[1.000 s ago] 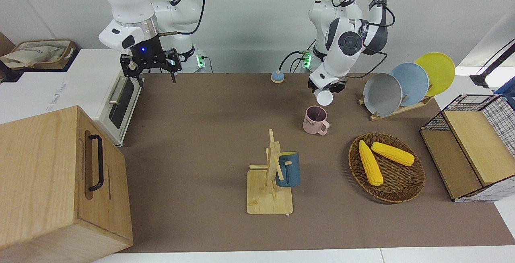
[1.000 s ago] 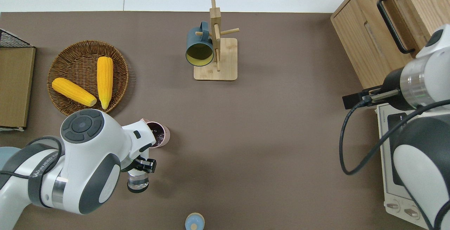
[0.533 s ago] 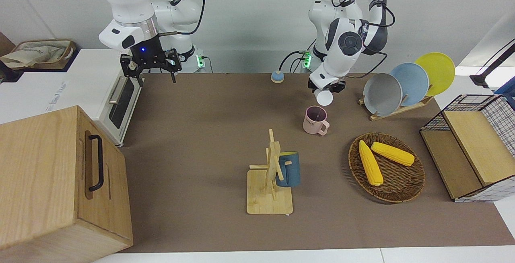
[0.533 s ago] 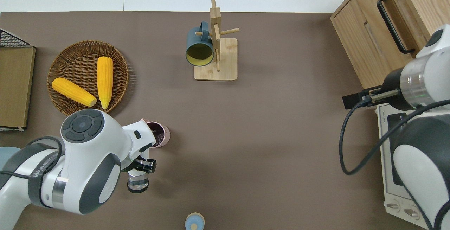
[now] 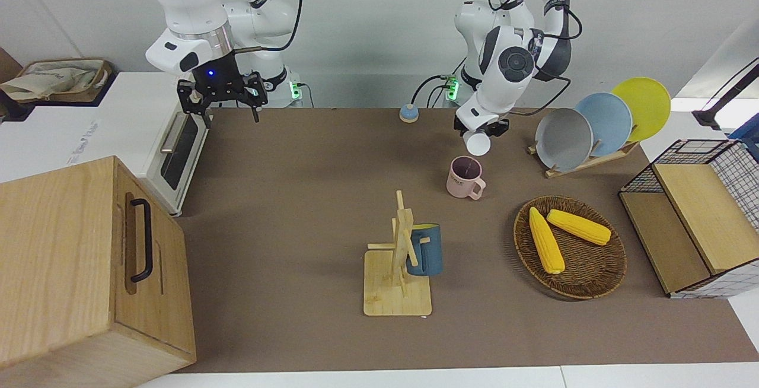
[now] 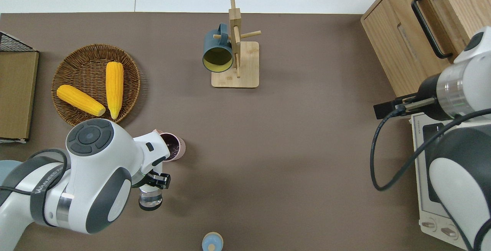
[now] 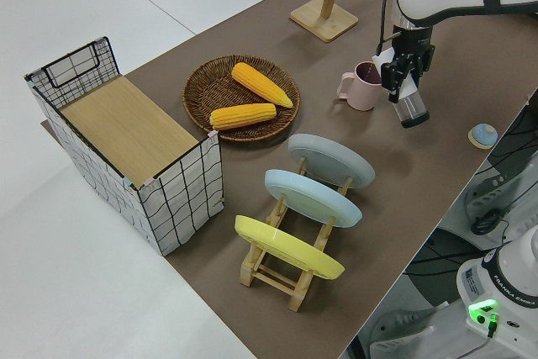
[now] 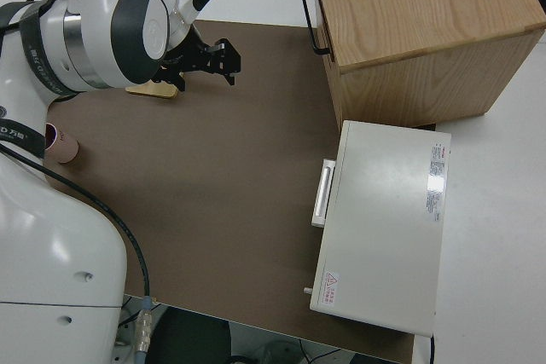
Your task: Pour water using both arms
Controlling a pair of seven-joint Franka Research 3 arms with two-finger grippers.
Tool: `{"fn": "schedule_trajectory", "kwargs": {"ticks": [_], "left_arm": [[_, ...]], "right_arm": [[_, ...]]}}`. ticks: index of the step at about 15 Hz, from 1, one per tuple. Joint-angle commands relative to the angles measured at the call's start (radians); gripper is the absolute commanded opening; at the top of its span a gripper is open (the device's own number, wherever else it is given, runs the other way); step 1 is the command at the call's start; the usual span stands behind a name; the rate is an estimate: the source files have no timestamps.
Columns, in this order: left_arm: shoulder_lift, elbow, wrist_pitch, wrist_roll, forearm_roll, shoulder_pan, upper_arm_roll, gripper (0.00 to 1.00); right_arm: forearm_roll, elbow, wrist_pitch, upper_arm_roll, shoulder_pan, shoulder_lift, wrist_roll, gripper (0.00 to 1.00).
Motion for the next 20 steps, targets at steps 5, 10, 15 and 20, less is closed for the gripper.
{"fn": "schedule_trajectory", "kwargs": {"ticks": [5,10,15,20], "left_arm": [[-0.173,-0.151,0.149,0.006,-0.011,0.007,0.01,0.0],[-0.257,-0.238,0.259,0.005,-0.011,0.007,0.011,0.0],[-0.278,-0.29,0.333,0.0,-0.011,0.035,0.011,0.0],[-0.266,-0.282,0.434,0.006,0.003,0.142,0.013,0.0]], "right_arm": [[0.02,0.001,0.004,0.005,-0.012,-0.003,-0.015,0.985],[0.02,0.001,0.004,0.004,-0.012,-0.003,-0.015,0.985],[0.02,0.001,0.004,0.005,-0.012,-0.003,-0.015,0.985],[0.02,0.001,0.004,0.005,-0.012,-0.003,-0.015,0.985]]}}
